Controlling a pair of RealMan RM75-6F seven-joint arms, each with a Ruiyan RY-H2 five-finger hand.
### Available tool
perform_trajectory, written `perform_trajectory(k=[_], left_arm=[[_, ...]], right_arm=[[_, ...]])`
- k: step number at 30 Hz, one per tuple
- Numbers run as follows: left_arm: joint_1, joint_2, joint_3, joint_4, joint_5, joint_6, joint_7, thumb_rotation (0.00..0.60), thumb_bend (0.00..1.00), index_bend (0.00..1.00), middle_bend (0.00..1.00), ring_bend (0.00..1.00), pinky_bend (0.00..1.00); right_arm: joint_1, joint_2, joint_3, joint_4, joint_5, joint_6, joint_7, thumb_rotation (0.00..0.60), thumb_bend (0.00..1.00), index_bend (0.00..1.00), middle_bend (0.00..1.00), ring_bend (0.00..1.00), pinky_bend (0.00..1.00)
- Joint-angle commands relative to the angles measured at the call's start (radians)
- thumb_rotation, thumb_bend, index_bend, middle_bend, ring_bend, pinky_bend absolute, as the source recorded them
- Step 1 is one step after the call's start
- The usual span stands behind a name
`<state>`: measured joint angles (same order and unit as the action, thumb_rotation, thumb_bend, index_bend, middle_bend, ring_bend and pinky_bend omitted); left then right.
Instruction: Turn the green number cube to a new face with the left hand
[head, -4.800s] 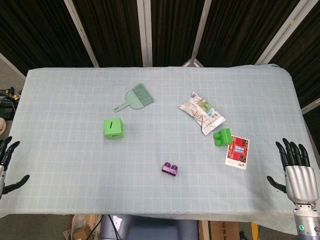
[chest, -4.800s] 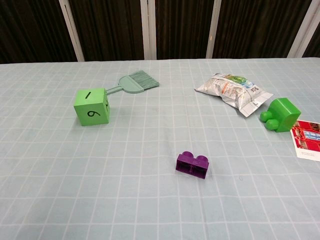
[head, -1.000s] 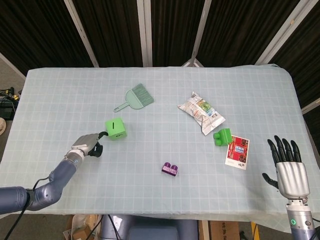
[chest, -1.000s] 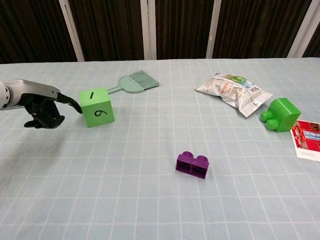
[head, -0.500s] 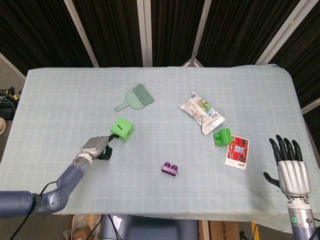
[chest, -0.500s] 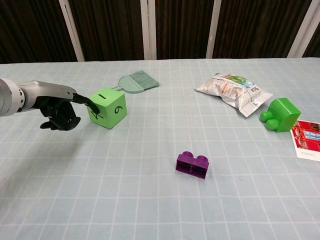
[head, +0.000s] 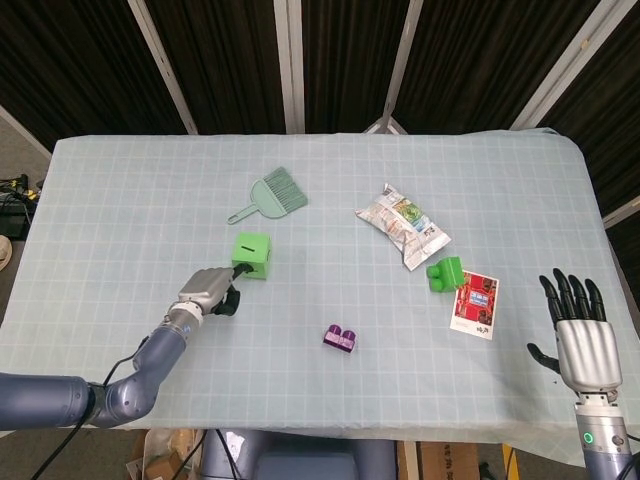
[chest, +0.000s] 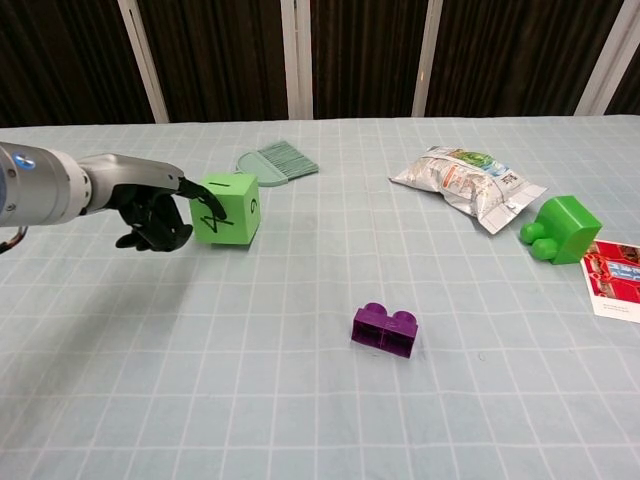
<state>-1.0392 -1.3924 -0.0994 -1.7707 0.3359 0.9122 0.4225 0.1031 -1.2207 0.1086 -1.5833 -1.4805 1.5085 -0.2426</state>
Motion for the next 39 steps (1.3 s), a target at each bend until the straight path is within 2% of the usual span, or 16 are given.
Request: perform_trajectory(k=[1,10,16,24,32,39], left_arm=[[-0.021,-0.022,-0.01,0.007,-0.015,-0.003,0.022,0.6,0.84,0.16,0.79,0.75,0.78],[-0.052,-0.073,-0.023,0.022,-0.029,0.067,0.081,0.6,0.84,0.17,0.79,0.75,0.78],[-0.066,-0.095,-0.05,0.052,-0.055,0.088,0.1,0.6,0.84,0.18,0.79,0.75,0.78],[-0.095,-0.147,-0.091,0.136,-0.106,0.091,0.135,0.6,0.84,0.18,0.79,0.75,0.78],[-0.117,-0.201,-0.102,0.225,-0.139,0.072,0.178,0.6,0.84,0.18,0.79,0.75,0.78],[-0.14,-0.269,-0.131,0.31,-0.145,0.093,0.206,0.6,0.84,0.19,0.79,0.75,0.78]], right_arm=[[0.001,-0.001,-0.001,0.0,0.0,0.0,-0.001,0.6,0.07,0.08,0.0,0.0,0.0],[-0.002,0.008,-0.004,-0.005,-0.003,0.003,0.014,0.6,0.07,0.08,0.0,0.0,0.0],[-0.001,0.01,-0.004,-0.004,-0.004,0.002,0.02,0.6,0.07,0.08,0.0,0.0,0.0],[0.003,0.001,-0.006,0.0,-0.001,-0.004,0.0,0.6,0.07,0.08,0.0,0.0,0.0],[0.006,-0.003,-0.002,0.004,0.013,-0.012,-0.008,0.6,0.07,0.08,0.0,0.0,0.0],[0.008,-0.004,0.001,0.008,0.023,-0.016,-0.01,0.6,0.07,0.08,0.0,0.0,0.0]])
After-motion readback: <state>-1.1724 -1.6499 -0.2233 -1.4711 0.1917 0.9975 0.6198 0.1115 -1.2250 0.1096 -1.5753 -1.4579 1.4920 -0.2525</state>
